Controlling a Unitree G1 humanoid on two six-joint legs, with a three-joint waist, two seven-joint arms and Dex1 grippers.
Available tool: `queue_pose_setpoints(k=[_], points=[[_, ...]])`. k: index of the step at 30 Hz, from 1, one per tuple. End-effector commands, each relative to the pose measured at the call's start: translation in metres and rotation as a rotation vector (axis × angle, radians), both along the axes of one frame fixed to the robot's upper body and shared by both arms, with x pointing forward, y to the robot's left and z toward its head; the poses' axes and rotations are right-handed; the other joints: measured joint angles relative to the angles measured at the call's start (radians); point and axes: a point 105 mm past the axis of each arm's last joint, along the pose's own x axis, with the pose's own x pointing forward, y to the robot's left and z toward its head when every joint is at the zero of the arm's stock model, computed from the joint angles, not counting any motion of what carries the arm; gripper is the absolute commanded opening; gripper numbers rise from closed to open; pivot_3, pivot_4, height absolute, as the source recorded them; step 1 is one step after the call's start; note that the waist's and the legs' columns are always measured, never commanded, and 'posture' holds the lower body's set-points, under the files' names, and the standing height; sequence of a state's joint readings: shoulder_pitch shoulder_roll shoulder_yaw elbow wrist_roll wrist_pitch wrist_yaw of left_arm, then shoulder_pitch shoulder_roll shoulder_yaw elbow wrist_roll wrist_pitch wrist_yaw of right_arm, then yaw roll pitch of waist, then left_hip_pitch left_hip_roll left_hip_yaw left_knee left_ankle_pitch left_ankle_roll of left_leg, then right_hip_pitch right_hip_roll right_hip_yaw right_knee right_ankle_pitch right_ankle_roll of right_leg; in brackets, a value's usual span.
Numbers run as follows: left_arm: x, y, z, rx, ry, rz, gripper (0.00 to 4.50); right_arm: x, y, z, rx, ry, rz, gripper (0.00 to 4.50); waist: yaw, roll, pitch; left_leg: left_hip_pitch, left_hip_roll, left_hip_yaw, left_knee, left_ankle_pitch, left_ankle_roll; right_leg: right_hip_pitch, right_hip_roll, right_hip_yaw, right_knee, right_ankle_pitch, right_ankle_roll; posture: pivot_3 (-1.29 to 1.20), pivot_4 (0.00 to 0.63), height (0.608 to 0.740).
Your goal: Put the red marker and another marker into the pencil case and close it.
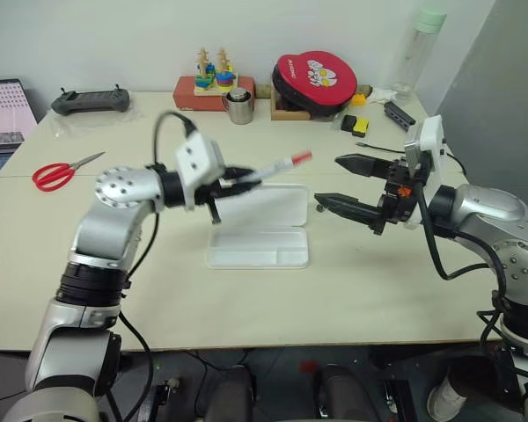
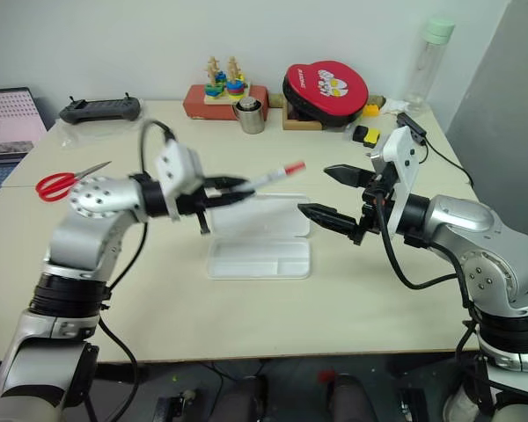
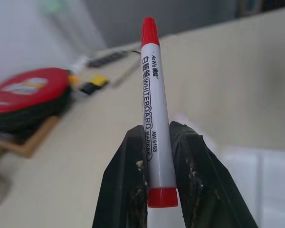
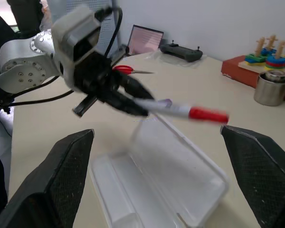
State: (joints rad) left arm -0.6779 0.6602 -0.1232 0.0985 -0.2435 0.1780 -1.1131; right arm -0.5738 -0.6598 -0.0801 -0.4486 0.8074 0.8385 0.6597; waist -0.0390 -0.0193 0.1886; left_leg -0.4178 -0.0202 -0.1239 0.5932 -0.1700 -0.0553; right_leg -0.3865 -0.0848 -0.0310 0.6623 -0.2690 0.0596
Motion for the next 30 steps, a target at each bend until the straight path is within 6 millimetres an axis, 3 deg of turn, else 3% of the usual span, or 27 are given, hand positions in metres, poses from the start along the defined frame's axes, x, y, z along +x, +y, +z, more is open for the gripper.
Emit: queue_pose_setpoints(k=[1,5,14,16,23,27,30], points=[[0.006,0.016,-0.018,0.219,-0.033,-0.042,0.46,-0.007,-0.001,0.010,0.008,-0.055,-0.011,4.50,0.000,0.000,0.000,0.000,0.000,0.000,0.000,0.000,0.000,0.000,0.000,0.000,0.001,-0.001,0.001,0.00,0.150,0.740],[0.013,0.023,-0.035,0.333,-0.028,-0.057,0.46,-0.009,0.000,0.007,0.009,-0.052,-0.022,4.50,0.008,0.000,0.000,0.000,0.000,0.000,0.000,0.001,0.002,0.000,0.001,0.000,0.001,0.000,0.001,0.00,0.150,0.740],[0.015,0.022,-0.059,0.367,0.029,-0.093,0.46,-0.012,0.000,0.002,0.002,-0.039,-0.048,4.50,0.010,0.000,0.000,-0.002,0.000,0.000,0.001,0.001,0.002,0.000,0.000,0.000,0.000,0.000,0.001,0.00,0.150,0.740],[0.017,0.022,-0.060,0.369,0.031,-0.087,1.16,-0.012,0.000,0.002,0.002,-0.037,-0.048,4.50,0.010,0.000,0.000,-0.002,0.000,-0.001,0.001,0.001,0.002,-0.001,0.000,0.000,0.000,0.000,0.001,0.00,0.150,0.740],[0.019,0.023,-0.055,0.301,0.027,-0.041,2.27,-0.012,0.002,0.001,0.001,-0.033,-0.038,4.50,0.009,0.000,0.000,-0.002,0.000,-0.001,0.001,0.001,0.002,0.000,0.000,0.000,0.001,0.000,0.002,0.00,0.150,0.740],[0.022,0.027,-0.033,0.128,0.014,0.054,2.92,-0.011,0.003,0.003,0.004,-0.036,-0.025,4.50,0.008,0.000,0.000,-0.002,0.000,-0.001,0.001,0.001,0.002,0.000,0.000,0.000,0.001,0.000,0.002,0.00,0.150,0.740],[0.029,0.036,-0.003,-0.106,0.008,0.188,3.49,-0.005,0.003,0.009,0.033,-0.057,-0.041,4.50,0.007,0.000,0.000,-0.002,0.000,-0.002,0.001,0.001,0.002,0.000,0.000,0.000,0.001,0.000,0.002,0.00,0.150,0.740]])
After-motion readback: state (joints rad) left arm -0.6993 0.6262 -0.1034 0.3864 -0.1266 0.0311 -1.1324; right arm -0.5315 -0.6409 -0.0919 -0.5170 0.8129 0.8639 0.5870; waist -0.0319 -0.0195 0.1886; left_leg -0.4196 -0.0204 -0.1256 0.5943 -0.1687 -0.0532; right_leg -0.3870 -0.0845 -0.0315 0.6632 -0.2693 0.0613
